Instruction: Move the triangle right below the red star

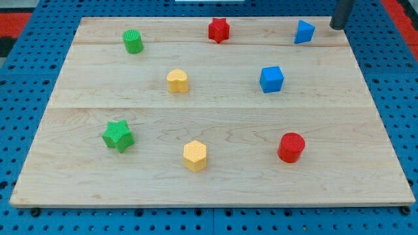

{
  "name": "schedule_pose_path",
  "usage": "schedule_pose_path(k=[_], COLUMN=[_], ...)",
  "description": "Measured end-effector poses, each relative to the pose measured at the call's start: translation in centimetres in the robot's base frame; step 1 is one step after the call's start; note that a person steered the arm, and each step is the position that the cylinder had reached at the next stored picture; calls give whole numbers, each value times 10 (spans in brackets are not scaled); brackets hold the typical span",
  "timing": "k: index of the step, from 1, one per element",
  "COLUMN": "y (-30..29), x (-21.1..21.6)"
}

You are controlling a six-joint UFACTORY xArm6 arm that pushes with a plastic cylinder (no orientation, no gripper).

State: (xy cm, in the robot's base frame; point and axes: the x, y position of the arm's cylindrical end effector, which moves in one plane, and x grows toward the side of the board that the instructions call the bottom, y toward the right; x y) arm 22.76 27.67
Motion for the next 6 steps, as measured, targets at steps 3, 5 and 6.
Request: schedule_pose_path(k=[3, 5, 6], y=[-98, -54, -96], x=[1, 17, 28])
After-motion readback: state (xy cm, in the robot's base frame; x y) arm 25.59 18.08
